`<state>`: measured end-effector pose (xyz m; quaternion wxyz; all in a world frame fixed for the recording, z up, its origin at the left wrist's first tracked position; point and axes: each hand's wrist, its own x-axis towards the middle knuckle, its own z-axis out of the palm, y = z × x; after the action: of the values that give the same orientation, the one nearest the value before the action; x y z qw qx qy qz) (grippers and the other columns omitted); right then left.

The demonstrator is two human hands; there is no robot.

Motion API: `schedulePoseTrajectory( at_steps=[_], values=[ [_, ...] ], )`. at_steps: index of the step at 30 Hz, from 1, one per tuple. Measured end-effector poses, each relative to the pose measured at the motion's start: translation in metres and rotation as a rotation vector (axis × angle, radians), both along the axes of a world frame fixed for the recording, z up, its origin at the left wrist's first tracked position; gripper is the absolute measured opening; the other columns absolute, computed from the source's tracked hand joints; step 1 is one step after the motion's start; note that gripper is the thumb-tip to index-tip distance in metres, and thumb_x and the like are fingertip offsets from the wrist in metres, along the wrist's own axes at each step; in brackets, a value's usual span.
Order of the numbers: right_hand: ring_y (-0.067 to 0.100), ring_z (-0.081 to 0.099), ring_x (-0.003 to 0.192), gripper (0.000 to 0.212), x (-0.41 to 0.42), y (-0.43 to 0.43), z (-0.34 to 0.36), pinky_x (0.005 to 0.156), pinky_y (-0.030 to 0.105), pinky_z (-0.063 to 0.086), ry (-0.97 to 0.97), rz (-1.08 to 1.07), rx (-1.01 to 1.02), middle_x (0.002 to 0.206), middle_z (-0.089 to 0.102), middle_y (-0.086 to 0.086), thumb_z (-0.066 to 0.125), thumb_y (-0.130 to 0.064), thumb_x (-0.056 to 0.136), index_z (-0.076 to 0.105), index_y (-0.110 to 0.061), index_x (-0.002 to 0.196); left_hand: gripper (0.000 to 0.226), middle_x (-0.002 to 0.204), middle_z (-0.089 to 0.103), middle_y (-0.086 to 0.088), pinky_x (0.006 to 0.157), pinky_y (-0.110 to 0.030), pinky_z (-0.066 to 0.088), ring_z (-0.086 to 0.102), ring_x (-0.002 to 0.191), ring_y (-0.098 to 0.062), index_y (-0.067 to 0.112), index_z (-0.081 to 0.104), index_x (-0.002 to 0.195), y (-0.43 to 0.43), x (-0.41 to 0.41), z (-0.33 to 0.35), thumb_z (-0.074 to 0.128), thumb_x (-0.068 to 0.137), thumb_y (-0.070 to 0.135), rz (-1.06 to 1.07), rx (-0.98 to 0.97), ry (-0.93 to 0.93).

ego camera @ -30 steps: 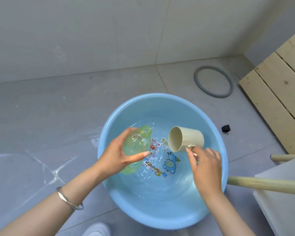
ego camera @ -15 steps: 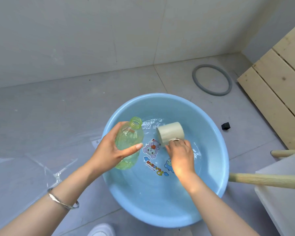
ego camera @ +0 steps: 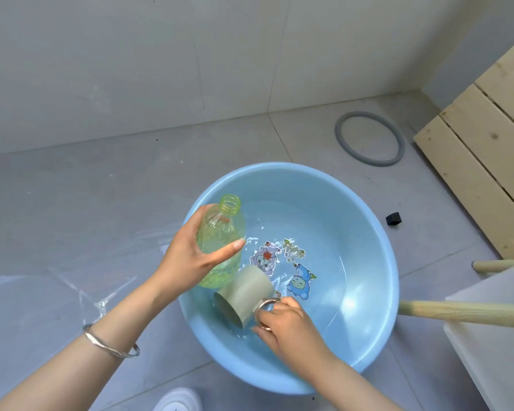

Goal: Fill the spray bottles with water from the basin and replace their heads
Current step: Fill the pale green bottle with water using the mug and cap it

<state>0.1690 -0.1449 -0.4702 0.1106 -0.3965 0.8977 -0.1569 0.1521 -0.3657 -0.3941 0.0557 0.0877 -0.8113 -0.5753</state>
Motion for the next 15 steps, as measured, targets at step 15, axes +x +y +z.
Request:
schedulePoseTrajectory(
  at_steps=[15],
  values=[
    [0.009,0.039,0.063,0.039,-0.018,0.065,0.056,0.064,0.021,0.034,-0.846,-0.599,-0.466,0.061,0.044,-0.002,0.055,-0.056,0.074,0.057,-0.022,0.056,0.063,0.11,0.061,0.027,0.09,-0.006,0.037,0.057,0.107,0.006,0.027,0.056,0.117,0.009,-0.003,-0.006,0.069,0.066,0.061,0.006,-0.027,-0.029]
  ],
)
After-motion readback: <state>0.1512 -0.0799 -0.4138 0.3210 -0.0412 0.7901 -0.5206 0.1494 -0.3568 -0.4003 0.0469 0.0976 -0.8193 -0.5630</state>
